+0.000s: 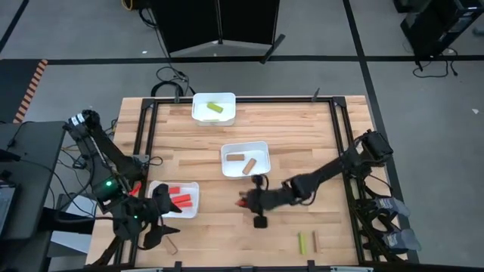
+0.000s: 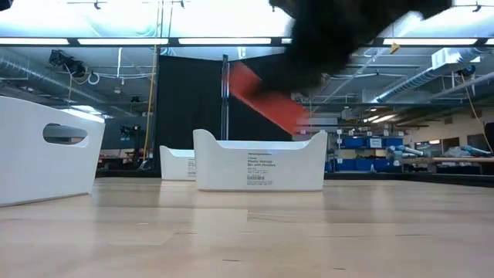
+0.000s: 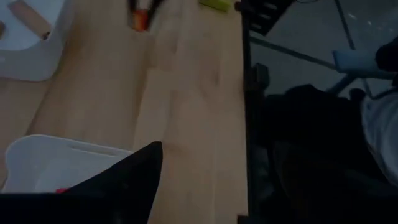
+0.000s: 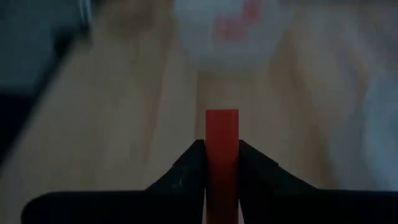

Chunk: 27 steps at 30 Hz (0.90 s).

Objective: Sort blocks
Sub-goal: Put the orange block into the bottom white bin

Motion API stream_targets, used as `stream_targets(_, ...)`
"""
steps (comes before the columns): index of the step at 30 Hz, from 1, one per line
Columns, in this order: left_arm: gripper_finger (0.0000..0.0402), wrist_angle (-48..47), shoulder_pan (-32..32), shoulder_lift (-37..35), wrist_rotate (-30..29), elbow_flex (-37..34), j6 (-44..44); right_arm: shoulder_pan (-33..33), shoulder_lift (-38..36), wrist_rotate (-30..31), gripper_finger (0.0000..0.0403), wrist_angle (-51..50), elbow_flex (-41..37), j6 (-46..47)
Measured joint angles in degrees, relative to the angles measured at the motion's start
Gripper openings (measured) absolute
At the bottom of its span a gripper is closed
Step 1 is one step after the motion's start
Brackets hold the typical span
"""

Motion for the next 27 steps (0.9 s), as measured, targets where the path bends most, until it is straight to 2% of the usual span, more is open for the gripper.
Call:
stream_targets(3,0.03,0.67,-1.01,-0.71,-1.31,0.0,1.5,-3.06,0.0,-1.83,0.0071,12.0,0.44,-5.88)
stream_targets(5,0.0292,2.61,-1.68,-1.67,-3.72,0.01,4.55,-4.95,0.62,-3.26,0.0071,15.79,2.54,-7.66)
stream_targets(10,0.0278,9.43,-4.06,-5.04,-12.14,0.17,16.4,-7.7,5.89,-4.57,0.0071,17.05,11.23,-9.51)
stream_targets(16,0.0272,15.09,-7.03,-7.99,-21.96,0.17,28.49,-7.84,18.31,-9.37,0.0071,22.8,25.68,-11.38)
stream_targets(20,0.0272,16.2,-8.26,-8.27,-23.81,0.17,30.47,-8.59,27.79,-12.07,0.0071,21.86,37.71,-12.87)
stream_targets(25,0.0272,14.59,-9.16,-7.94,-23.82,0.17,27.72,-10.11,37.02,-12.43,0.0073,18.75,51.27,-11.27)
stream_targets(27,0.0272,13.83,-9.63,-7.78,-23.62,0.17,27.21,-10.99,39.52,-12.52,0.0101,14.92,54.21,-9.84)
